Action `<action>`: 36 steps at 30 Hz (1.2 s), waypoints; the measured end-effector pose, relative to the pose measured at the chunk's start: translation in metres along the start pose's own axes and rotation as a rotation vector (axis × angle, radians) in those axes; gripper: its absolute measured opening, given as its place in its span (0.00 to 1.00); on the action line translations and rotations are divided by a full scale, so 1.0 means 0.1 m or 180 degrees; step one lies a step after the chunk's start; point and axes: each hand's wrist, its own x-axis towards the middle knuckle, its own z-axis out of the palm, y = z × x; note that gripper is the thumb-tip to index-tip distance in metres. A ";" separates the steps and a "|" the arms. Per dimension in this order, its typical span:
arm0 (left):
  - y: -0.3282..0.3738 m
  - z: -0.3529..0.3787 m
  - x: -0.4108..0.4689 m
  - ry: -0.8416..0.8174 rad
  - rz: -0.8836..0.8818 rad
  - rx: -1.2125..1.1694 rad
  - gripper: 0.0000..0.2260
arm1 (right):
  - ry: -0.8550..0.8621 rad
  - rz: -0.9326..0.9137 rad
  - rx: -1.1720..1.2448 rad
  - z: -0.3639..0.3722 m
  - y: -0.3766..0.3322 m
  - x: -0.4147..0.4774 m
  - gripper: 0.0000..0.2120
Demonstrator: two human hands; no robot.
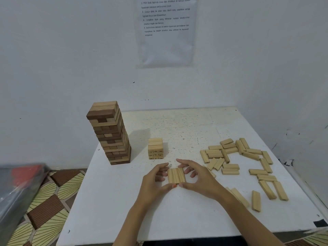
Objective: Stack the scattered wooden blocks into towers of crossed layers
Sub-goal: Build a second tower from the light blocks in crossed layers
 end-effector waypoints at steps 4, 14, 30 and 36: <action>0.00 0.00 -0.02 0.0083 -0.0004 -0.0020 0.27 | -0.0026 -0.0022 -0.0015 0.00 0.03 0.00 0.37; -0.01 0.00 -0.03 0.0111 -0.0041 -0.0052 0.26 | -0.0057 -0.0080 -0.0057 0.02 0.05 0.01 0.38; 0.00 0.01 -0.05 0.0134 -0.0070 -0.0103 0.26 | 0.0003 -0.0032 -0.0070 0.05 0.07 -0.01 0.36; -0.02 0.01 -0.05 0.0173 -0.0096 -0.0132 0.26 | -0.0005 0.0057 0.0016 0.04 0.05 -0.01 0.40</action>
